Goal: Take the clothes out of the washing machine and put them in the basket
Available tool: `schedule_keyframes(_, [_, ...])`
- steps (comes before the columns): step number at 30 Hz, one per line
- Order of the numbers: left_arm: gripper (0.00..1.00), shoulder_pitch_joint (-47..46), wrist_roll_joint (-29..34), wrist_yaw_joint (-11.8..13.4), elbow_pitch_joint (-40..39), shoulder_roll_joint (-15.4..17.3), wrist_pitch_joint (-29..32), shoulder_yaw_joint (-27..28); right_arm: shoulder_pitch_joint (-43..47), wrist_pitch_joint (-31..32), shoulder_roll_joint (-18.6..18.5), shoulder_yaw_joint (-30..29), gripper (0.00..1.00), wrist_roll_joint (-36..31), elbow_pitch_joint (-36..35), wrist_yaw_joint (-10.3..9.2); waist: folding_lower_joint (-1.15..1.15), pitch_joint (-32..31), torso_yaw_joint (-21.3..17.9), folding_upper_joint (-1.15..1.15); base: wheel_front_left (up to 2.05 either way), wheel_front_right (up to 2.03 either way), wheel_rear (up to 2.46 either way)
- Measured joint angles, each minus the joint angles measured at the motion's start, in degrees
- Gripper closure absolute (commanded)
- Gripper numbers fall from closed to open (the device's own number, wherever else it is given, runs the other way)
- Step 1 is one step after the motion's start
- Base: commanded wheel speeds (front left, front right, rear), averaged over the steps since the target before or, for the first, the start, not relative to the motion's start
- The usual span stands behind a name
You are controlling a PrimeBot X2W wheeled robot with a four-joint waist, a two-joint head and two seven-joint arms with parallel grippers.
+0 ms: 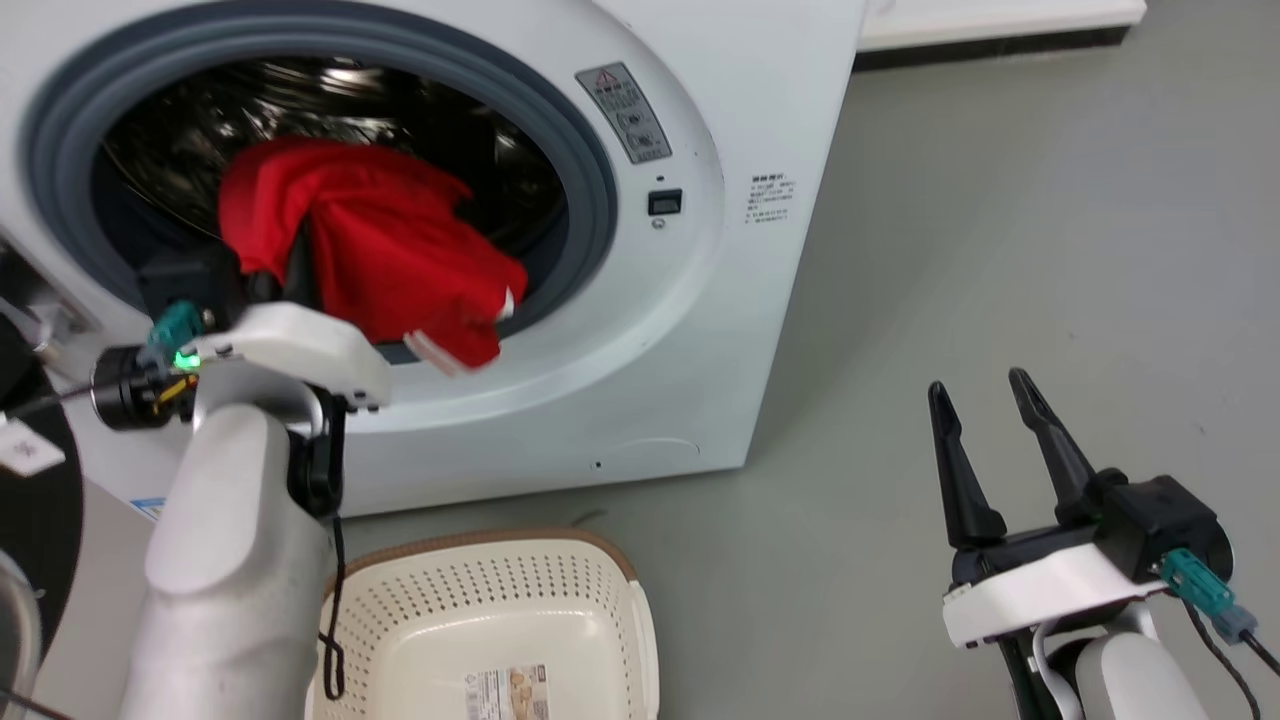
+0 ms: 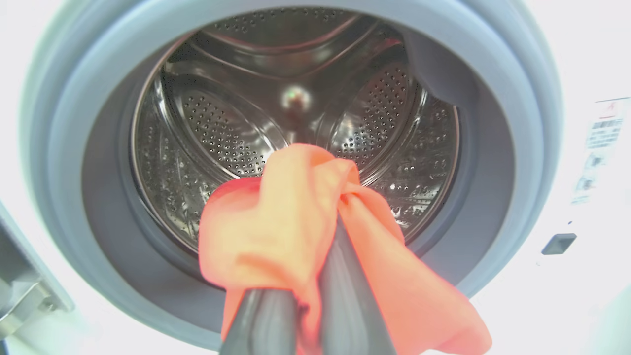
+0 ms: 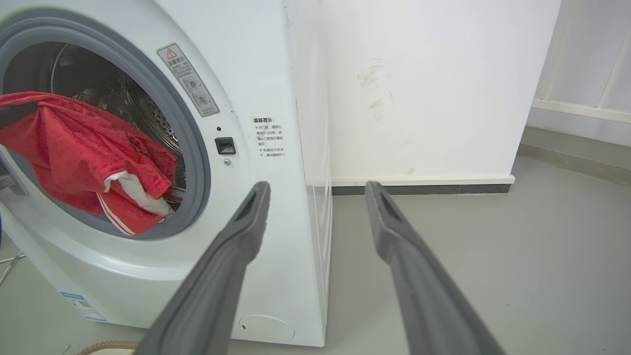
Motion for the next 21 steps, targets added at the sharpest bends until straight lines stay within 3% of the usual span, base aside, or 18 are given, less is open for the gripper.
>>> schedule_keyframes(15, [1.00, 19.68, 2.50, 1.01, -29.44, -4.02, 0.03, -0.23, 6.33, 2.89, 0.00, -1.76, 0.00, -0.24, -3.05, 0.01, 0.00, -8.57, 3.92, 0.00, 0.00, 0.00, 0.00])
schedule_keyframes(21, [1.00, 25.99, 3.41, 2.34, -43.72, -4.50, 3.42, -2.12, 7.32, 3.37, 0.00, -1.97, 0.00, -0.15, -4.39, 0.01, 0.00, -9.39, 5.01, 0.00, 0.00, 0.00, 0.00])
